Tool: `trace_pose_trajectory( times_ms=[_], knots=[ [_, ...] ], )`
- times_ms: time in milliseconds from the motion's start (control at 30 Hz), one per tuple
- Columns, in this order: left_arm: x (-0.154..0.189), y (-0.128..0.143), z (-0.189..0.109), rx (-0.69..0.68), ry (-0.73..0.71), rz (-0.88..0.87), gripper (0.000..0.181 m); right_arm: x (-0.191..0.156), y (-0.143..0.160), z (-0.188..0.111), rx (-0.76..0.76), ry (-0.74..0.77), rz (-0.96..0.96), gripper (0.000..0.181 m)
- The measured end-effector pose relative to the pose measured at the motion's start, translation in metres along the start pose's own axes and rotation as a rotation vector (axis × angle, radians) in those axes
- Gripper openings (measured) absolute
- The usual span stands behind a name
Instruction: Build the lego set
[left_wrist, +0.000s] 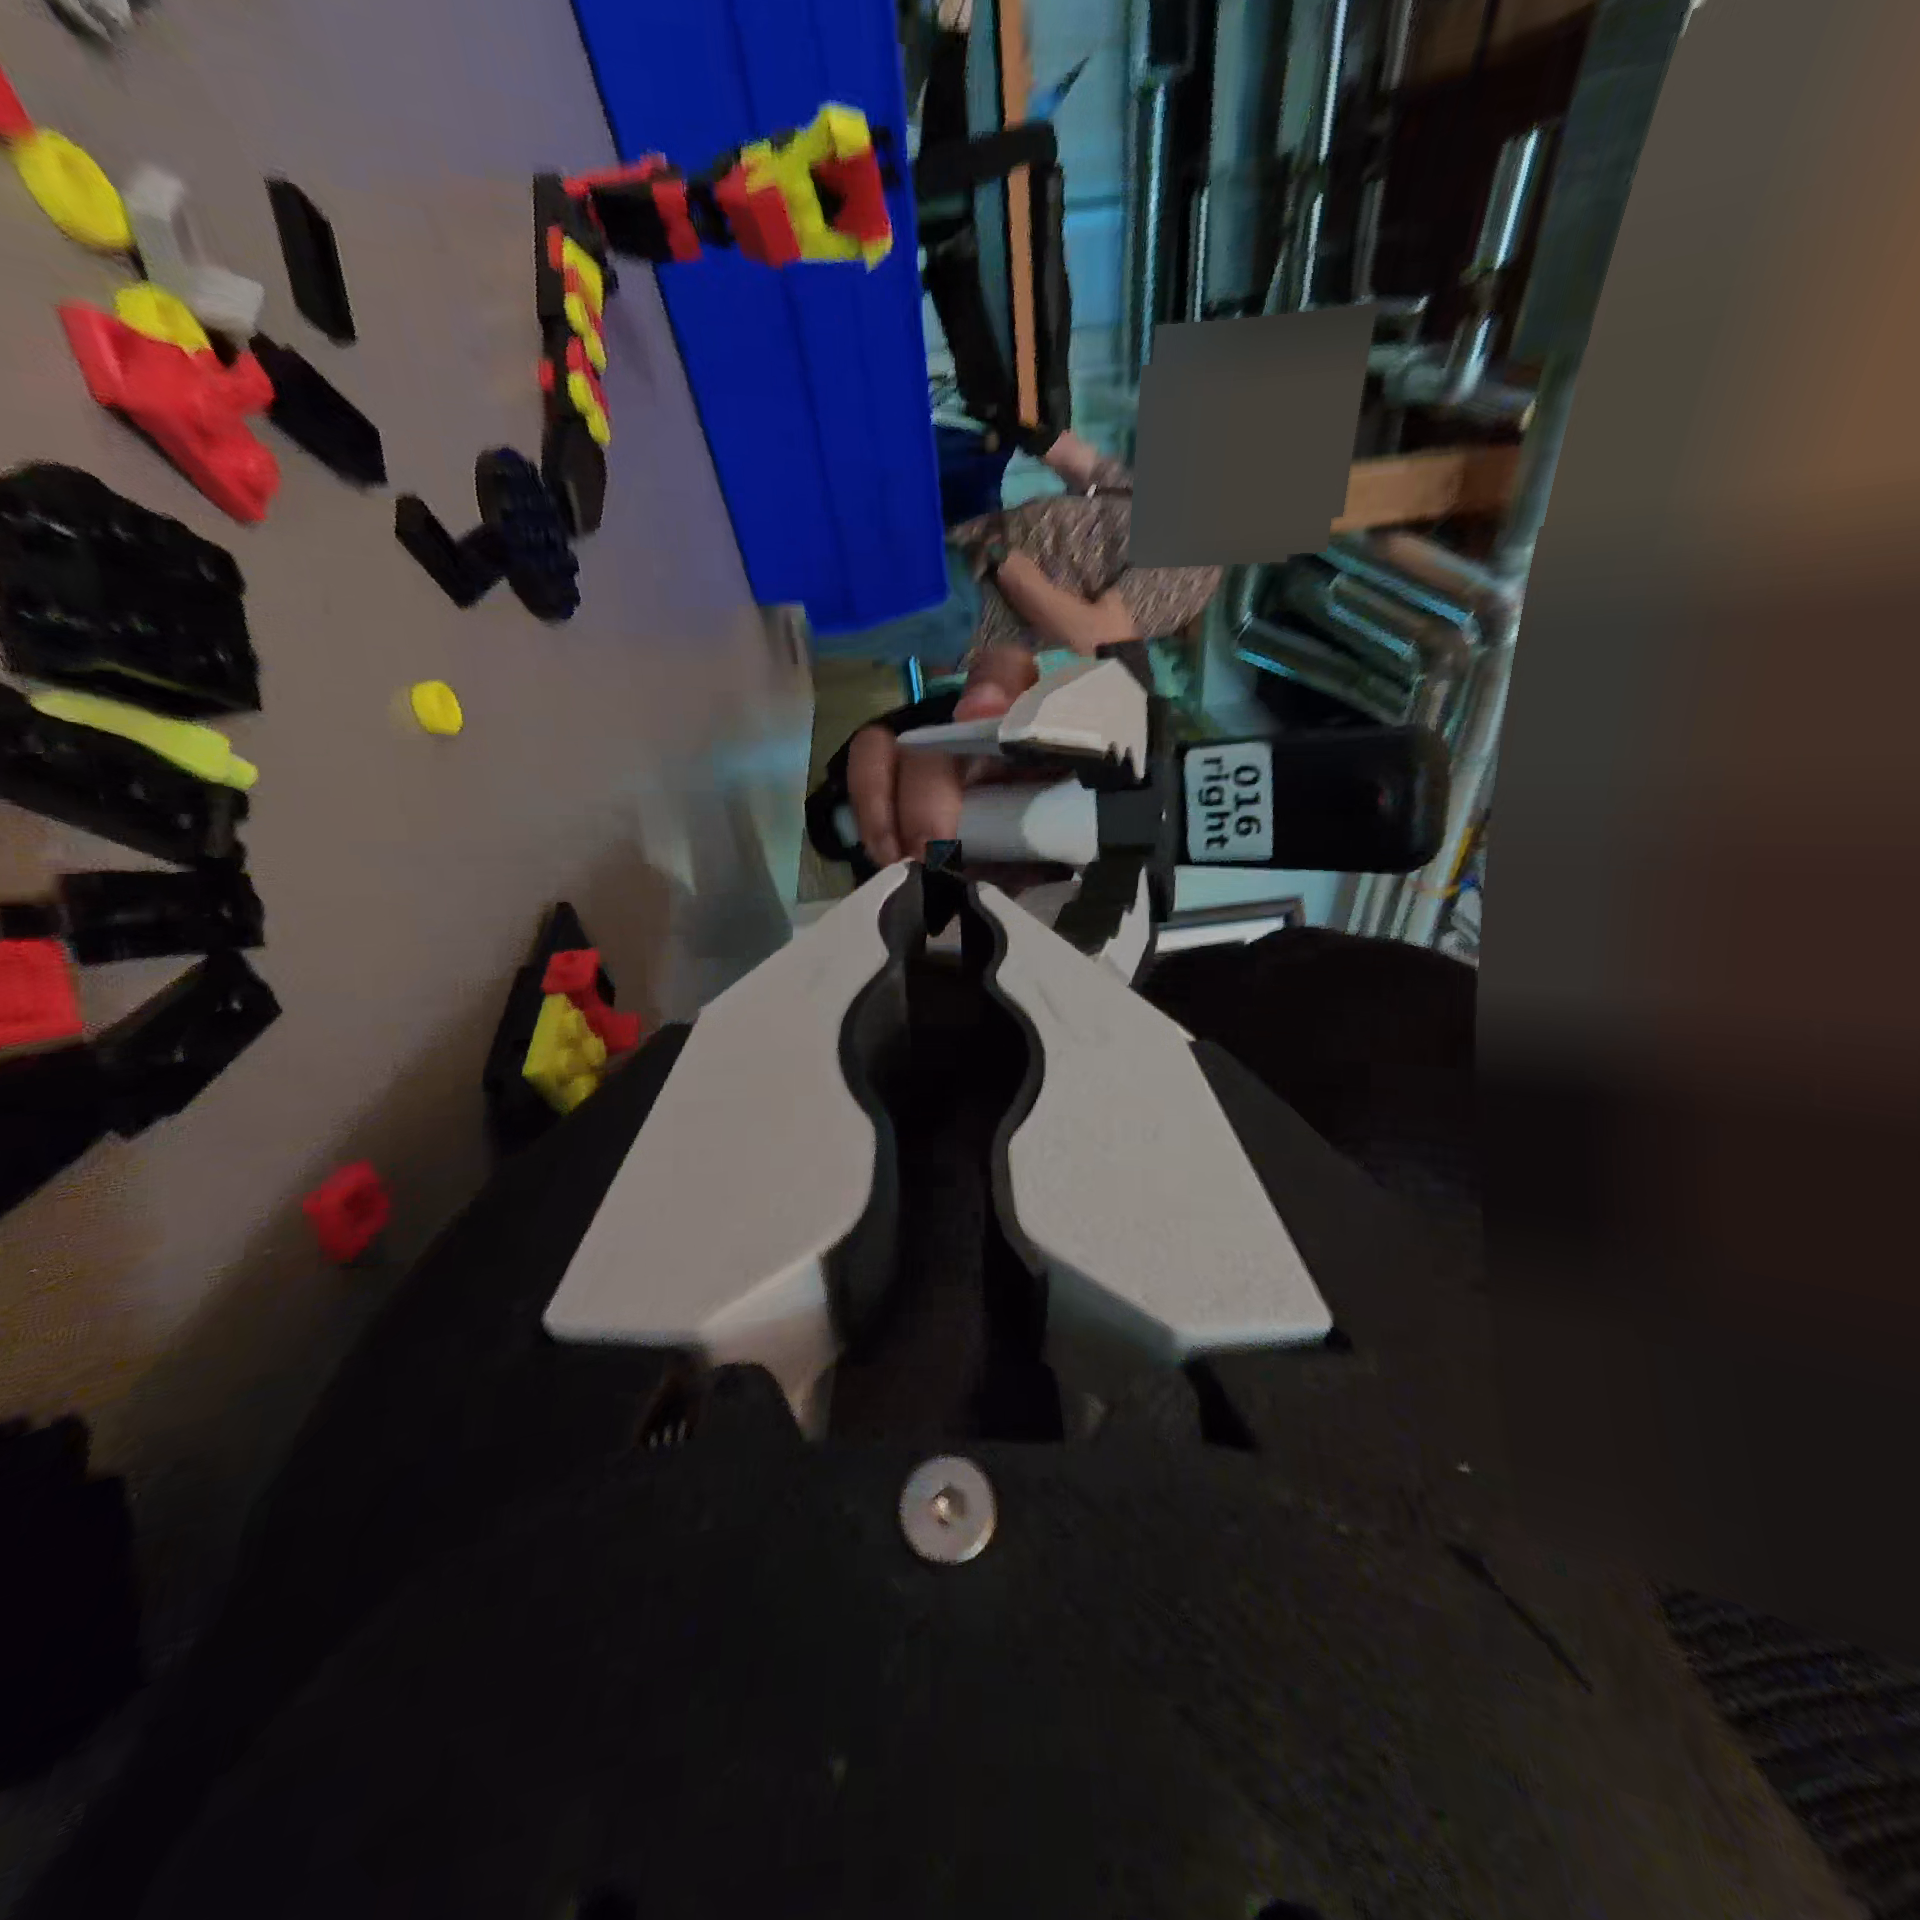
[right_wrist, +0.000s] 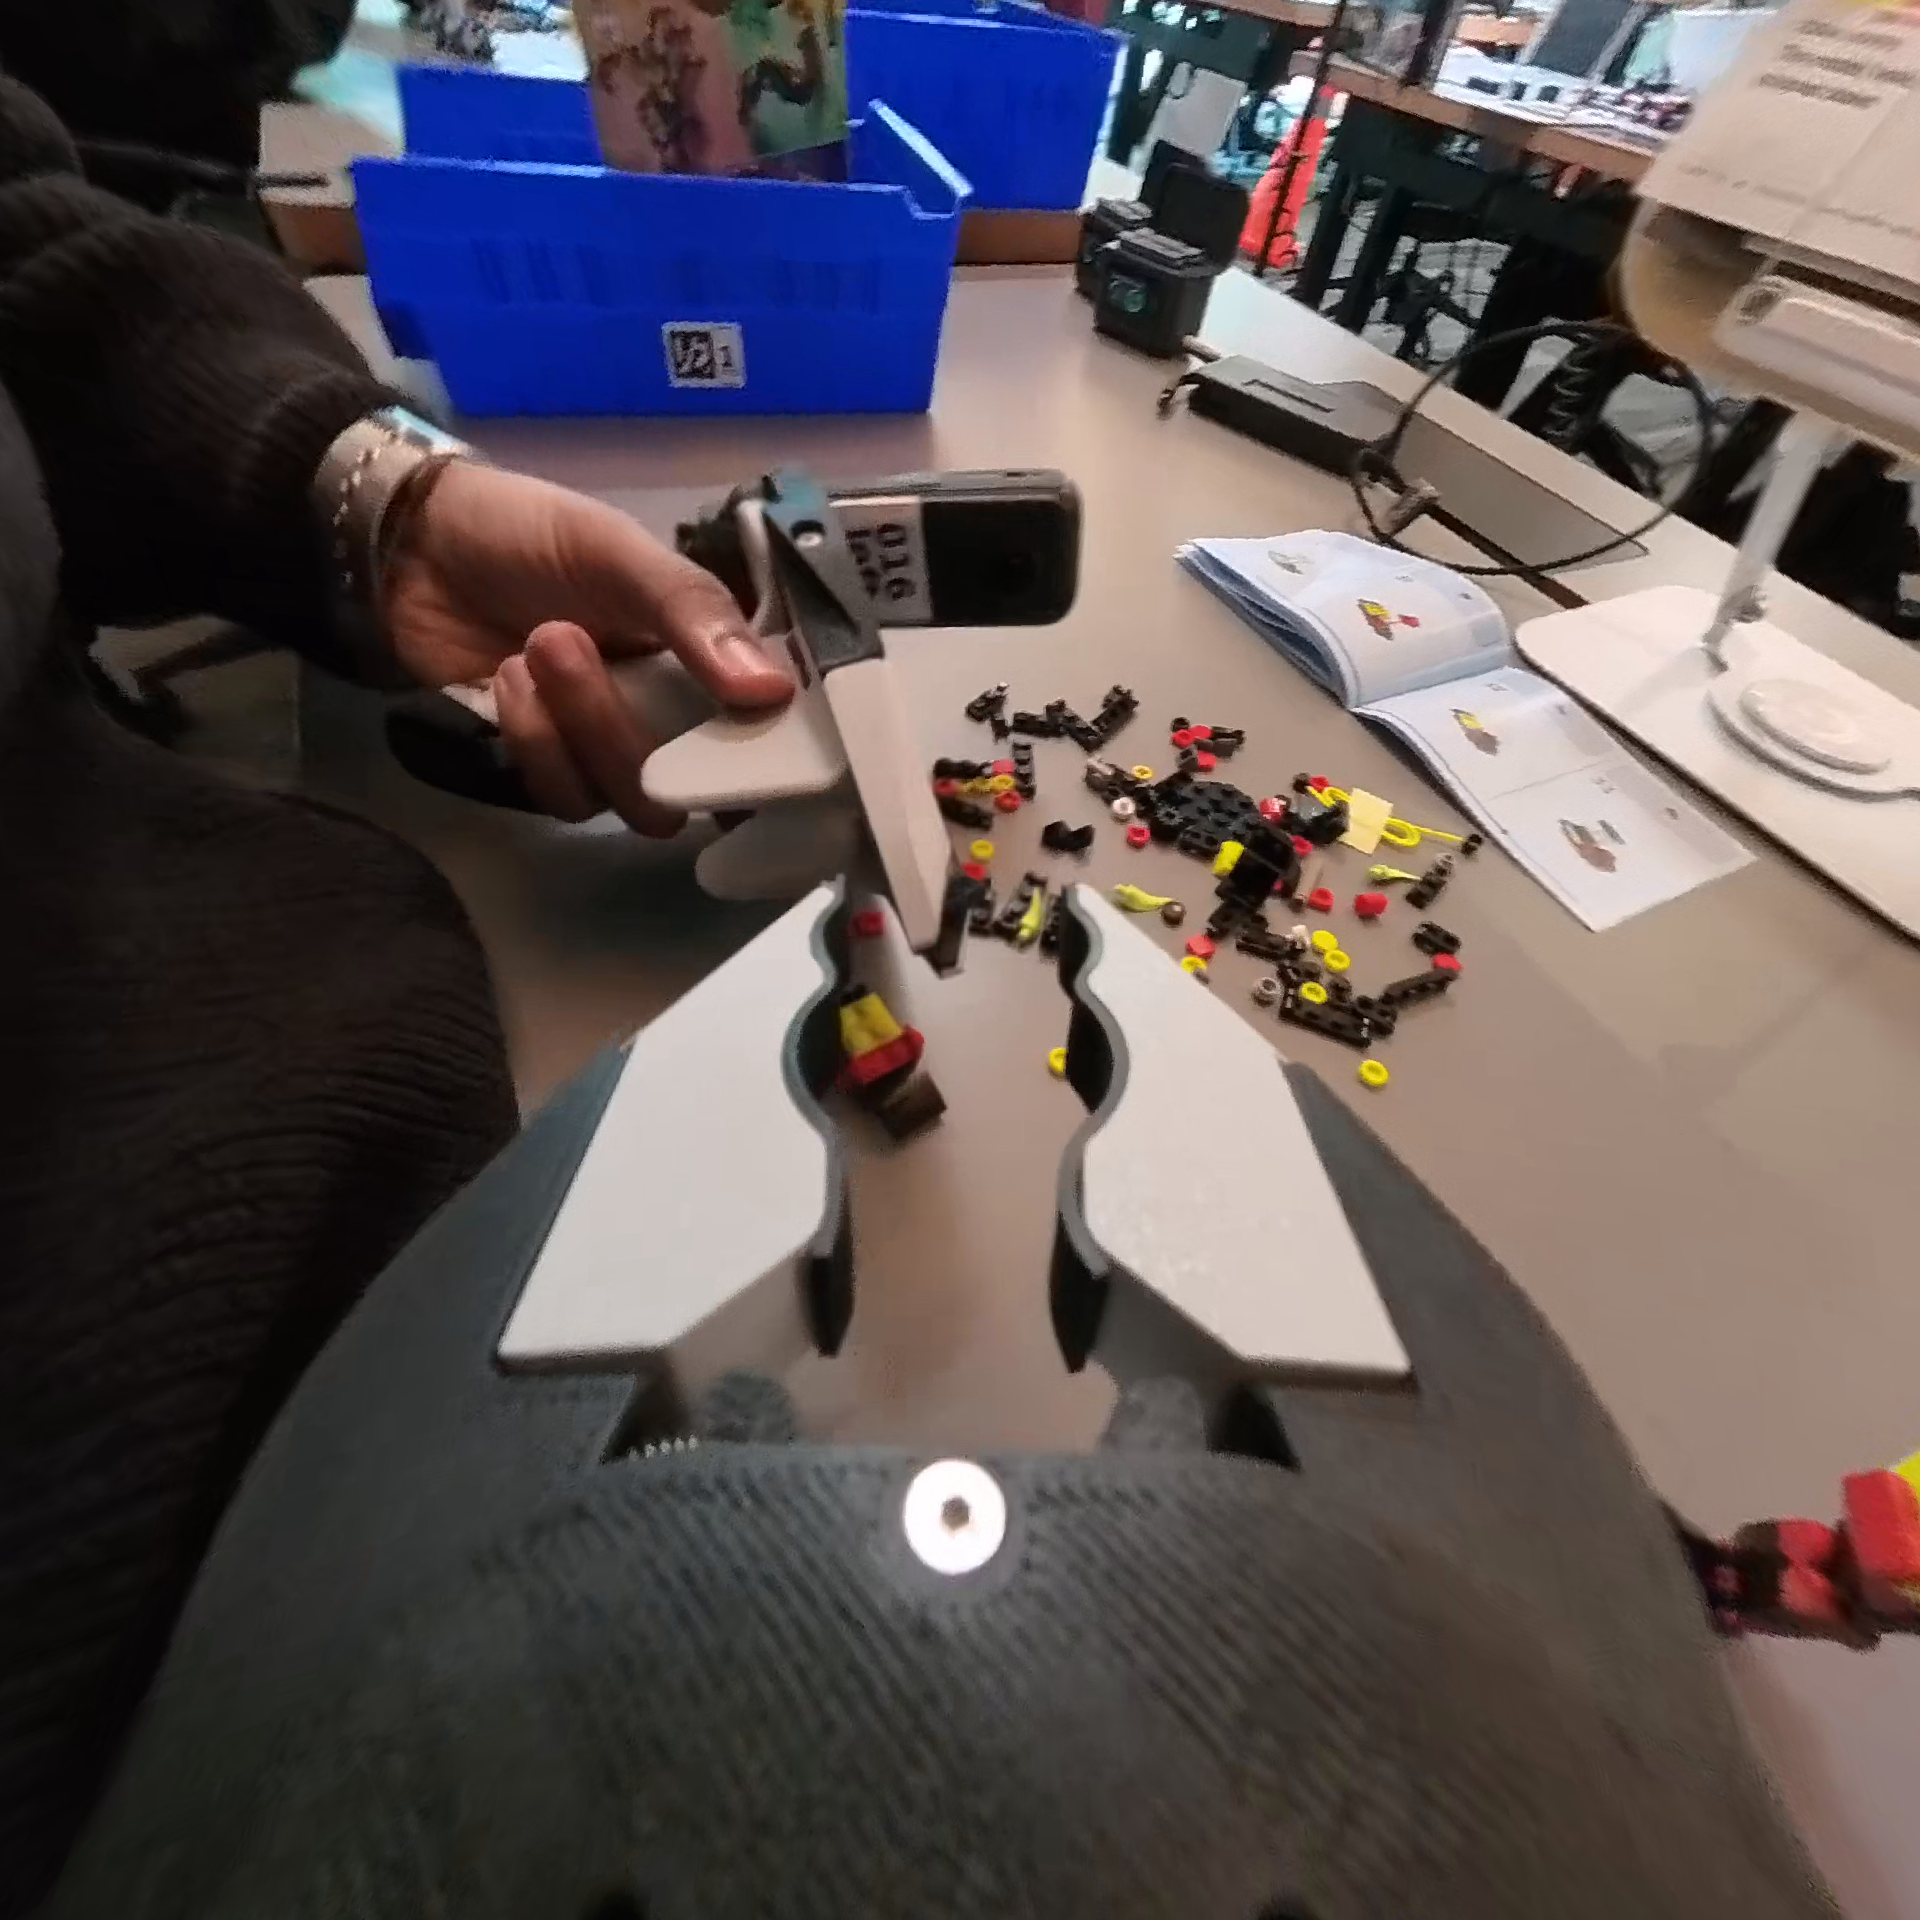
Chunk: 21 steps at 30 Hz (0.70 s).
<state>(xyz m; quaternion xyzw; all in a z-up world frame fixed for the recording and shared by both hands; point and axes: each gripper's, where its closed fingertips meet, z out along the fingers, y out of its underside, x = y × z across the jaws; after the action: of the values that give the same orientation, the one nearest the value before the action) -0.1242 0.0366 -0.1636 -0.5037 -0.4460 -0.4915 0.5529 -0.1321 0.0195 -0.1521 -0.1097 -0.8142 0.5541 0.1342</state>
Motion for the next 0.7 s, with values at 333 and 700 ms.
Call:
trace_pose_trajectory(
  times_ms=[333,700],
  knots=[
    [0.002,0.037,0.001,-0.254,0.000,0.010,0.004,-0.030,0.018,-0.003,-0.075,-0.168,-0.157,0.034],
    [0.001,0.054,0.004,-0.350,-0.001,0.010,0.007,-0.055,0.020,-0.007,-0.066,-0.292,-0.188,0.015]
  ],
)
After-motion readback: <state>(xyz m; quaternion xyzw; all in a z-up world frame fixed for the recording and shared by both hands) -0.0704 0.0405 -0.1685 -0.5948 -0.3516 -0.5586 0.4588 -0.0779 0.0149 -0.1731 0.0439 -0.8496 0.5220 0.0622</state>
